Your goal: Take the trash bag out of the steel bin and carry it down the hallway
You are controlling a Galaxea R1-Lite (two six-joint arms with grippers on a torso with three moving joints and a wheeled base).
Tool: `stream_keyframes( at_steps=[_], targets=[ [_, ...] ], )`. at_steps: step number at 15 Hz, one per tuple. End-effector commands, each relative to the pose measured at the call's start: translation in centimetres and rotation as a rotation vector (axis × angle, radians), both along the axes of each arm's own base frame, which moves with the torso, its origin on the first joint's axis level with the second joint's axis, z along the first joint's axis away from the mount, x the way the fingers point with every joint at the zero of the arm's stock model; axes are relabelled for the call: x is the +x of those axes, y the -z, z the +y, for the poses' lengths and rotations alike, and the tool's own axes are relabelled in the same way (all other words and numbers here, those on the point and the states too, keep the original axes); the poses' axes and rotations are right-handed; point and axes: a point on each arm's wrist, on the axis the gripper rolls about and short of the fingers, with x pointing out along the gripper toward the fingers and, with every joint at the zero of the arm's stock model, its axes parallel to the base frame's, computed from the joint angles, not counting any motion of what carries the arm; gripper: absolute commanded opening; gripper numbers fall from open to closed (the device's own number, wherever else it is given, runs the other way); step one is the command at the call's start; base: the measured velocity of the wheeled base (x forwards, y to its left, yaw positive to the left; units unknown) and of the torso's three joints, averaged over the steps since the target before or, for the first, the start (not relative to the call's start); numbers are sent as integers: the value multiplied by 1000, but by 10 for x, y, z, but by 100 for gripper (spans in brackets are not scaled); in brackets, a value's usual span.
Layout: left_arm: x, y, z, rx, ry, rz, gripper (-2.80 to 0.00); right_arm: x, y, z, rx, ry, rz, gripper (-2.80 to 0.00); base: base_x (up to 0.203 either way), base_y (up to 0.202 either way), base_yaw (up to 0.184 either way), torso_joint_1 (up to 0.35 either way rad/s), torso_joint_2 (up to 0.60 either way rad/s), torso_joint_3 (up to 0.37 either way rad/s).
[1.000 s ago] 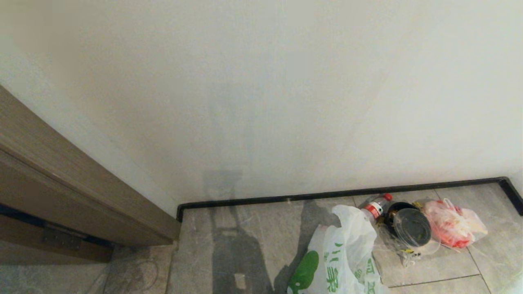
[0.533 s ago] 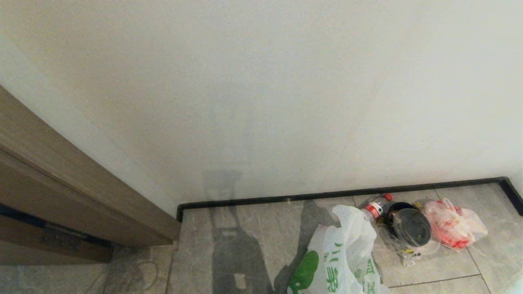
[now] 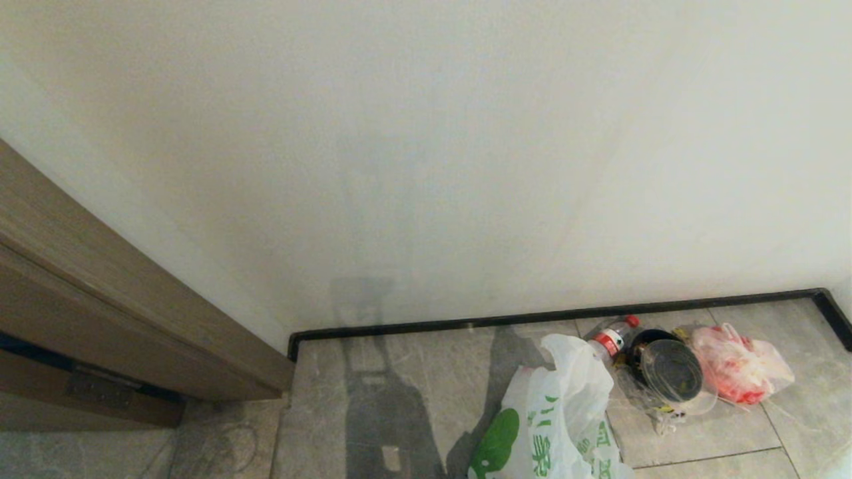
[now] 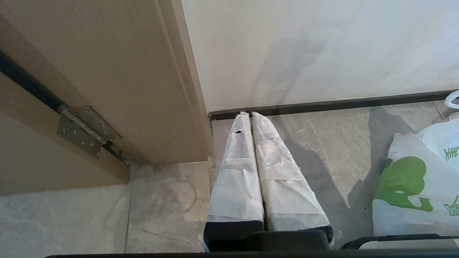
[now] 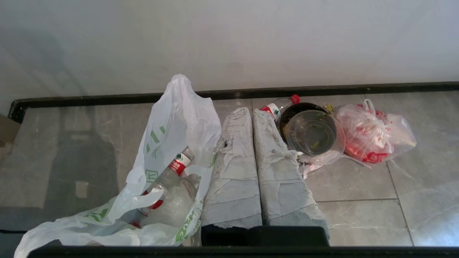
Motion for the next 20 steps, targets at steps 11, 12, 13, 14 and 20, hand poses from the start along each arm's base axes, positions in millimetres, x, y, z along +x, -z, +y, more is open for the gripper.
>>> stream_keyframes(
  at_steps=[11, 12, 13, 14, 20],
  targets=[
    [0, 0, 0, -7, 0, 3, -280, -3, 1, 0, 12, 0, -40, -280, 0, 0, 0, 0, 0, 0],
    [0, 0, 0, -6, 0, 3, -280, -3, 1, 0, 12, 0, -41, -280, 0, 0, 0, 2, 2, 69],
    [0, 0, 0, -6, 0, 3, -280, -3, 1, 0, 12, 0, -41, -280, 0, 0, 0, 2, 0, 132],
    [0, 0, 0, -6, 0, 3, -280, -3, 1, 0, 12, 0, -41, -280, 0, 0, 0, 4, -5, 163],
    [0, 0, 0, -6, 0, 3, -280, -3, 1, 0, 12, 0, -41, -280, 0, 0, 0, 2, 3, 193]
  ],
)
